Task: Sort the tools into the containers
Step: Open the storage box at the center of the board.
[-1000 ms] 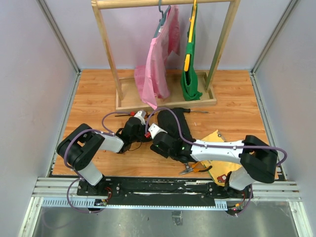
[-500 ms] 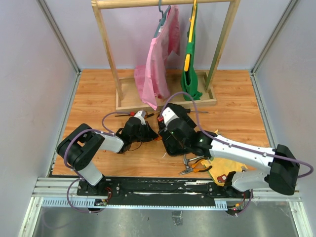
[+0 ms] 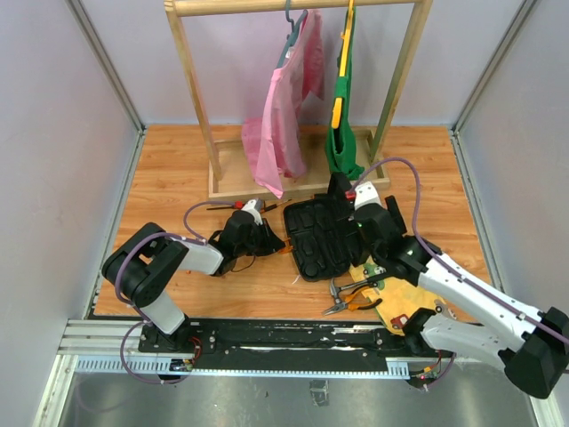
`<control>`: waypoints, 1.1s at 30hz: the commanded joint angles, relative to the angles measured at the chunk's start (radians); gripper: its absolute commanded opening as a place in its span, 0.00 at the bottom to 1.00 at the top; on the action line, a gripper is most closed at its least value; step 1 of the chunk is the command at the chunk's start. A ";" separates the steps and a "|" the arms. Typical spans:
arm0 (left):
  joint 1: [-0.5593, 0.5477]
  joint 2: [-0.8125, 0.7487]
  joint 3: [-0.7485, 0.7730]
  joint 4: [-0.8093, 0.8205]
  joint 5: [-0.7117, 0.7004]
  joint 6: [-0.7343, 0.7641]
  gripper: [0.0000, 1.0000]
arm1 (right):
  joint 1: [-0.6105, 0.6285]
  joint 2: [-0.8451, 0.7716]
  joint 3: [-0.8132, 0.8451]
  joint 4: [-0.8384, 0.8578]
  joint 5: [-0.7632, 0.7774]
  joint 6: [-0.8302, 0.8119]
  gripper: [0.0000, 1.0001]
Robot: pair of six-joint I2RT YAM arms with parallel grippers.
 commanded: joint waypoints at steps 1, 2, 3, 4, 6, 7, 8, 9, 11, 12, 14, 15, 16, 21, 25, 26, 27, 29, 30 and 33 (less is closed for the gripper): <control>0.001 0.037 -0.005 -0.107 -0.062 0.026 0.00 | -0.081 -0.060 -0.056 -0.051 0.050 0.113 0.99; 0.001 0.035 -0.005 -0.108 -0.062 0.026 0.00 | -0.105 -0.062 -0.064 -0.058 0.052 0.128 0.99; 0.001 0.035 -0.005 -0.109 -0.062 0.026 0.01 | -0.134 -0.060 -0.070 -0.069 0.050 0.142 0.99; 0.001 0.034 -0.005 -0.111 -0.061 0.027 0.00 | -0.164 -0.053 -0.075 -0.079 0.047 0.150 0.99; 0.001 0.030 -0.006 -0.112 -0.060 0.028 0.00 | -0.224 -0.032 -0.079 -0.099 0.048 0.166 0.99; 0.001 0.028 -0.006 -0.114 -0.060 0.028 0.00 | -0.242 -0.023 -0.078 -0.107 0.044 0.171 0.99; 0.001 0.026 -0.007 -0.116 -0.060 0.031 0.00 | -0.252 -0.020 -0.074 -0.108 0.043 0.175 0.99; 0.001 0.023 -0.008 -0.119 -0.060 0.033 0.00 | -0.256 -0.024 -0.069 -0.109 0.042 0.177 0.99; 0.000 0.016 -0.010 -0.123 -0.065 0.038 0.00 | -0.257 -0.046 -0.053 -0.106 0.027 0.180 0.99; 0.001 0.012 -0.010 -0.123 -0.065 0.040 0.00 | -0.257 -0.058 -0.046 -0.099 0.013 0.175 0.99; 0.001 -0.002 -0.010 -0.128 -0.068 0.046 0.00 | -0.257 -0.087 -0.032 -0.088 -0.031 0.167 0.99; 0.001 -0.011 -0.008 -0.132 -0.067 0.049 0.00 | -0.258 -0.100 -0.025 -0.078 -0.080 0.154 0.99; 0.001 -0.022 -0.006 -0.136 -0.066 0.054 0.00 | -0.257 -0.111 -0.023 -0.061 -0.129 0.141 0.99; 0.001 -0.095 0.043 -0.194 -0.056 0.086 0.00 | -0.264 -0.106 -0.036 -0.044 -0.153 0.166 0.99; 0.001 -0.179 0.092 -0.273 -0.063 0.115 0.03 | -0.348 -0.066 -0.016 -0.028 -0.178 0.155 0.99; 0.001 -0.201 0.099 -0.293 -0.067 0.121 0.03 | -0.383 -0.060 -0.012 -0.008 -0.207 0.147 0.99; 0.001 -0.222 0.106 -0.311 -0.068 0.125 0.04 | -0.416 -0.054 -0.007 0.014 -0.254 0.139 0.98; 0.001 -0.265 0.111 -0.345 -0.069 0.134 0.04 | -0.501 -0.027 0.007 0.054 -0.387 0.130 0.98; 0.001 -0.289 0.111 -0.361 -0.070 0.136 0.05 | -0.543 -0.008 0.018 0.071 -0.468 0.134 0.99; 0.001 -0.362 0.093 -0.411 -0.083 0.143 0.06 | -0.659 0.063 0.031 0.116 -0.668 0.147 0.99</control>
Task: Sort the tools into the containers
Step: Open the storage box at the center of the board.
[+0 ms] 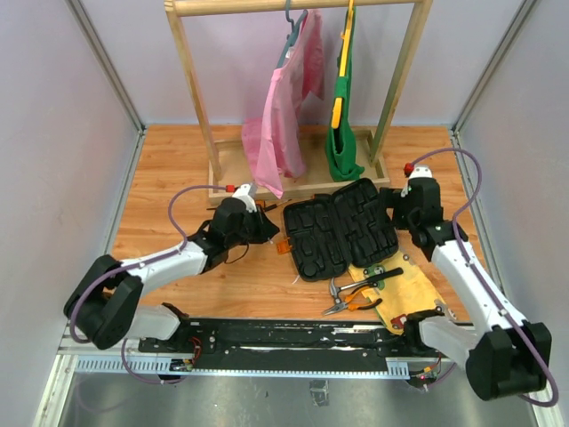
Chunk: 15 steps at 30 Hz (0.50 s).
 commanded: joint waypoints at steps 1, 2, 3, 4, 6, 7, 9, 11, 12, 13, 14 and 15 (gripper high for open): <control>0.001 -0.103 -0.010 -0.114 -0.027 0.039 0.06 | -0.146 0.083 0.046 0.111 -0.353 0.009 0.99; 0.001 -0.130 -0.019 -0.134 -0.034 0.043 0.07 | -0.172 0.106 0.046 0.124 -0.419 0.011 0.99; 0.001 -0.152 -0.027 -0.150 -0.039 0.046 0.08 | -0.196 0.128 0.047 0.132 -0.489 0.018 0.99; 0.001 -0.177 -0.037 -0.166 -0.044 0.049 0.09 | -0.219 0.151 0.049 0.138 -0.537 0.025 0.99; 0.001 -0.223 -0.056 -0.194 -0.051 0.052 0.10 | -0.256 0.195 0.048 0.156 -0.628 0.038 0.98; 0.001 -0.242 -0.067 -0.204 -0.055 0.052 0.11 | -0.272 0.215 0.047 0.165 -0.668 0.046 0.97; 0.001 -0.273 -0.088 -0.223 -0.060 0.051 0.11 | -0.296 0.261 0.047 0.180 -0.733 0.059 0.93; 0.002 -0.298 -0.111 -0.233 -0.068 0.043 0.12 | -0.306 0.298 0.044 0.208 -0.787 0.068 0.91; 0.001 -0.307 -0.123 -0.234 -0.070 0.040 0.12 | -0.307 0.312 0.043 0.217 -0.807 0.070 0.90; 0.002 -0.314 -0.132 -0.235 -0.070 0.035 0.12 | -0.308 0.327 0.042 0.222 -0.816 0.072 0.88; 0.001 -0.318 -0.140 -0.235 -0.070 0.030 0.12 | -0.308 0.342 0.044 0.222 -0.820 0.073 0.87; 0.001 -0.321 -0.146 -0.234 -0.070 0.027 0.12 | -0.309 0.355 0.046 0.222 -0.822 0.072 0.86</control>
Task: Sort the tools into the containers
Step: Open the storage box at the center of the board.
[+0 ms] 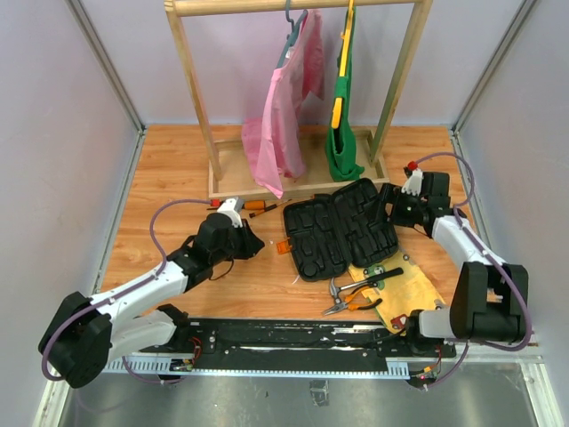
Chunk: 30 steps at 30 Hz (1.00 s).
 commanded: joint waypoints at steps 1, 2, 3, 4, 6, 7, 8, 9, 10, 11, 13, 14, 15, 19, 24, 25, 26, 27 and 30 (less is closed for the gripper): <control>0.002 -0.027 -0.033 -0.027 -0.015 -0.004 0.12 | -0.017 0.047 0.019 0.044 -0.125 0.022 0.84; 0.002 -0.030 -0.035 -0.027 -0.015 -0.007 0.12 | -0.018 0.058 0.020 0.044 -0.129 0.020 0.82; 0.002 -0.030 -0.036 -0.026 -0.015 -0.007 0.12 | -0.019 0.067 0.020 0.044 -0.132 0.020 0.79; 0.002 -0.030 -0.035 -0.024 -0.015 -0.009 0.12 | -0.019 0.076 0.019 0.047 -0.135 0.020 0.76; 0.001 -0.028 -0.034 -0.021 -0.015 -0.010 0.11 | -0.020 0.084 0.017 0.051 -0.153 0.020 0.67; 0.001 -0.026 -0.034 -0.020 -0.013 -0.011 0.11 | -0.021 0.078 0.013 0.058 -0.160 0.024 0.62; 0.001 -0.024 -0.032 -0.020 -0.014 -0.011 0.11 | -0.020 0.069 0.009 0.066 -0.167 0.029 0.56; 0.002 -0.023 -0.031 -0.019 -0.013 -0.011 0.11 | -0.019 0.055 0.008 0.070 -0.170 0.031 0.50; 0.001 -0.023 -0.033 -0.018 -0.014 -0.012 0.10 | -0.018 0.039 0.010 0.069 -0.170 0.030 0.44; 0.001 -0.023 -0.033 -0.018 -0.014 -0.014 0.10 | -0.018 0.023 0.015 0.061 -0.169 0.027 0.39; 0.001 -0.030 -0.037 -0.018 -0.016 -0.016 0.10 | -0.017 -0.012 0.030 0.034 -0.163 0.021 0.32; 0.002 -0.032 -0.040 -0.018 -0.017 -0.018 0.10 | -0.016 -0.031 0.034 0.021 -0.156 0.021 0.30; 0.002 -0.036 -0.042 -0.019 -0.020 -0.020 0.09 | -0.015 -0.050 0.037 0.014 -0.153 0.031 0.28; 0.002 -0.060 -0.047 -0.033 -0.034 -0.036 0.08 | 0.022 -0.131 0.024 0.007 -0.132 0.091 0.27; 0.002 -0.125 -0.038 -0.078 -0.077 -0.058 0.08 | 0.113 -0.243 -0.030 0.042 -0.072 0.206 0.27; 0.001 -0.144 -0.031 -0.092 -0.087 -0.061 0.08 | 0.128 -0.273 -0.046 0.056 -0.064 0.233 0.26; 0.002 -0.167 -0.026 -0.108 -0.102 -0.062 0.08 | 0.143 -0.293 -0.060 0.064 -0.057 0.260 0.25; 0.002 -0.190 -0.018 -0.128 -0.118 -0.064 0.08 | 0.157 -0.314 -0.077 0.073 -0.051 0.283 0.24; 0.002 -0.254 0.012 -0.195 -0.165 -0.059 0.08 | 0.206 -0.367 -0.129 0.110 -0.037 0.355 0.21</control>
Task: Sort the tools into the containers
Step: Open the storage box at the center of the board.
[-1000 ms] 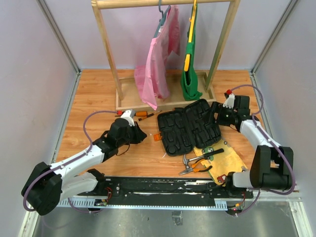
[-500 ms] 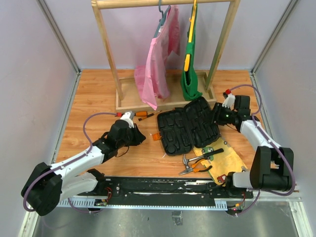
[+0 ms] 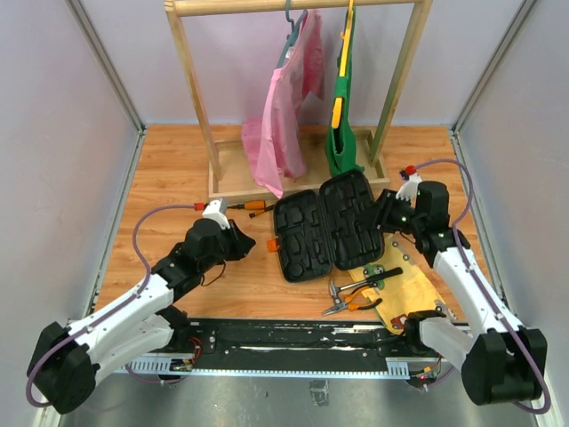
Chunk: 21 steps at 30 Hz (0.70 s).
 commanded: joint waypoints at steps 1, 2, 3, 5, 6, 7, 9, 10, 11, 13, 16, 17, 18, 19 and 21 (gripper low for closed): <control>0.002 -0.092 0.058 -0.111 -0.094 0.001 0.08 | 0.082 -0.078 -0.072 0.106 0.009 0.186 0.20; 0.002 -0.106 0.073 -0.134 -0.107 0.006 0.09 | 0.108 -0.087 -0.088 0.115 0.015 0.205 0.20; 0.002 -0.121 0.084 -0.152 -0.119 0.011 0.09 | 0.133 -0.096 -0.105 0.126 0.027 0.225 0.20; 0.002 -0.139 0.105 -0.191 -0.143 0.021 0.09 | 0.202 -0.117 -0.147 0.162 0.063 0.280 0.21; 0.002 -0.144 0.114 -0.208 -0.155 0.025 0.09 | 0.230 -0.129 -0.169 0.189 0.088 0.315 0.21; 0.002 -0.151 0.121 -0.225 -0.165 0.025 0.09 | 0.263 -0.138 -0.191 0.207 0.115 0.345 0.21; 0.002 -0.157 0.129 -0.253 -0.186 0.019 0.09 | 0.324 -0.153 -0.224 0.229 0.185 0.411 0.22; 0.002 -0.159 0.129 -0.266 -0.195 0.013 0.09 | 0.355 -0.160 -0.239 0.240 0.229 0.436 0.22; 0.002 -0.161 0.127 -0.277 -0.204 0.005 0.09 | 0.380 -0.165 -0.255 0.255 0.267 0.466 0.22; 0.002 -0.163 0.121 -0.299 -0.218 -0.010 0.09 | 0.430 -0.167 -0.287 0.291 0.335 0.518 0.20; 0.002 -0.164 0.108 -0.324 -0.220 -0.029 0.09 | 0.499 -0.150 -0.306 0.328 0.441 0.579 0.20; 0.002 -0.164 0.101 -0.327 -0.216 -0.034 0.09 | 0.526 -0.144 -0.309 0.340 0.471 0.597 0.20; 0.002 -0.165 0.094 -0.329 -0.208 -0.037 0.09 | 0.549 -0.131 -0.311 0.349 0.505 0.610 0.20; 0.002 -0.164 0.087 -0.328 -0.201 -0.040 0.09 | 0.575 -0.116 -0.311 0.360 0.533 0.622 0.20; 0.002 -0.164 0.075 -0.326 -0.180 -0.044 0.09 | 0.621 -0.076 -0.312 0.390 0.582 0.645 0.20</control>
